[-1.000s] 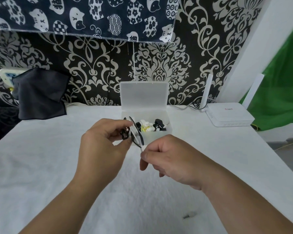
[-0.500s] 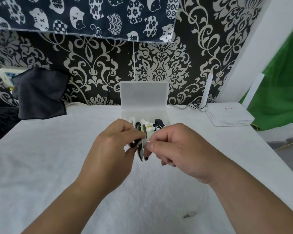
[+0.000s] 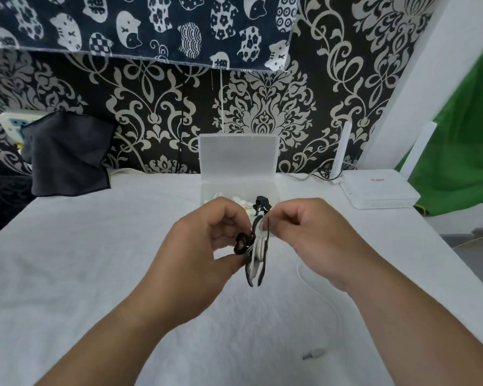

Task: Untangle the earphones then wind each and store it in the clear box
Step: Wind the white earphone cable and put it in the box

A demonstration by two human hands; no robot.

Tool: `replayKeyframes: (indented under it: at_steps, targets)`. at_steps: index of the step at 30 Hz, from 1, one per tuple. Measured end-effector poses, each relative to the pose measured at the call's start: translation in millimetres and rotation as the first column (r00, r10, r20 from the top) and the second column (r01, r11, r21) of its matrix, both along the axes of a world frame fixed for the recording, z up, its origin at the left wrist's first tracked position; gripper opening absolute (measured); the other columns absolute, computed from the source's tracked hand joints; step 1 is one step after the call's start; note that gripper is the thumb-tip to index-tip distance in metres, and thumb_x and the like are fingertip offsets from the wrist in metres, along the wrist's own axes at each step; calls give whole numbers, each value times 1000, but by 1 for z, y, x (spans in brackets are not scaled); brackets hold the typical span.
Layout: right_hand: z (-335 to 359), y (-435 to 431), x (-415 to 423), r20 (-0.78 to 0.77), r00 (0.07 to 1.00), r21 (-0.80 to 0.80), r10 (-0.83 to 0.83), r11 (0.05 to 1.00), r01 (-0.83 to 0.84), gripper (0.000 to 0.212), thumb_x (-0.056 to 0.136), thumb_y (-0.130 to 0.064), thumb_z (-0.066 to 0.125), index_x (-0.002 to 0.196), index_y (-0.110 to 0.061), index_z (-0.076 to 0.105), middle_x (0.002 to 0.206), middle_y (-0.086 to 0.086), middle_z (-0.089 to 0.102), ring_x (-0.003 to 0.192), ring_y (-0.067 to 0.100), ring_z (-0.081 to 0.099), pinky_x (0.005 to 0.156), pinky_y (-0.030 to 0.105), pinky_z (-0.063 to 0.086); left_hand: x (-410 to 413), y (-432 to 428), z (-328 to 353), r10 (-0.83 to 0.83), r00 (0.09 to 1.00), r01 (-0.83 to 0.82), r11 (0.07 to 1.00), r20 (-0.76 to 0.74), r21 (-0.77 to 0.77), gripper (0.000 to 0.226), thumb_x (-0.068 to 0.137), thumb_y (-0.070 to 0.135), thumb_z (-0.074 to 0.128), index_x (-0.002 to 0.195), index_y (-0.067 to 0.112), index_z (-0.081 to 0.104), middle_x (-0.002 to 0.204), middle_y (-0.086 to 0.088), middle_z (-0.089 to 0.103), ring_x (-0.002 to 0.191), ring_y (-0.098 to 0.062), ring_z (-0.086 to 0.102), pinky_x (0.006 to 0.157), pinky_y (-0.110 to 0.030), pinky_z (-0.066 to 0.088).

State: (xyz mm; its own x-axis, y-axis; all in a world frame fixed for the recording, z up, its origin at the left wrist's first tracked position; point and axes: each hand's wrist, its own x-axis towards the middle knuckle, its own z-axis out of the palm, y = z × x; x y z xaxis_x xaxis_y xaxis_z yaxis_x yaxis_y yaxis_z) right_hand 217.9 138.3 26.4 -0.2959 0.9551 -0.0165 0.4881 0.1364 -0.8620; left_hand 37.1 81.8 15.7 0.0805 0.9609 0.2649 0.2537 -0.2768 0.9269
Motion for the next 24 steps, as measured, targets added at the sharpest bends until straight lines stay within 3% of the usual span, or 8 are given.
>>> replayKeyframes:
  at_steps: [3,5,8,11,18,22,24]
  targets:
    - [-7,-2,-5,70,992,-120,104,988,-95,41,98,-22,57,60,-32,67,52,-13,48,52,7,42,61,28,36,-3,4,-3,8,982,-6,1000,190,-13,42,71,-15,75,89,22,65,90,-9,71,87,-30,72,82,-37,58]
    - [-10,-7,-10,108,976,-184,191,968,-169,41,100,-26,52,63,-32,70,57,-9,51,58,12,46,62,33,39,-4,6,-5,111,969,-112,994,221,-8,41,72,-17,75,90,19,68,92,-11,71,86,-29,72,81,-35,58]
    - [-9,-15,-17,92,942,-275,321,918,-286,31,102,-33,51,84,-23,75,63,-6,56,63,11,51,66,31,44,-9,9,-9,307,949,-310,949,67,51,43,76,-14,74,89,27,71,91,0,72,85,-15,71,80,-17,54]
    - [1,-20,-18,47,940,-253,338,914,-316,32,100,-34,55,83,-15,74,55,-10,46,53,8,41,57,23,35,-16,12,-11,405,910,-393,910,-82,132,52,75,-12,76,88,38,68,93,6,70,85,-11,69,80,-13,53]
    - [9,-18,-14,20,974,-127,226,967,-222,35,94,-26,61,62,-13,67,54,2,33,52,18,29,55,31,25,-18,13,-12,398,906,-375,913,-142,162,53,74,-13,76,89,36,67,96,7,68,87,-11,68,84,-21,56]
    - [12,-21,-16,-67,968,-77,243,966,-248,28,86,-31,63,68,-10,68,53,0,34,54,19,31,56,33,26,-16,10,-10,400,845,-297,903,-355,312,45,71,-10,79,90,31,72,92,17,61,87,-4,62,78,-17,51]
    - [14,-20,-16,-91,968,-27,233,971,-237,24,86,-28,63,71,-10,70,53,-1,36,54,16,32,55,32,27,-13,9,-10,317,853,-198,931,-415,305,42,71,-8,81,89,30,74,91,17,61,86,-6,63,75,-21,51]
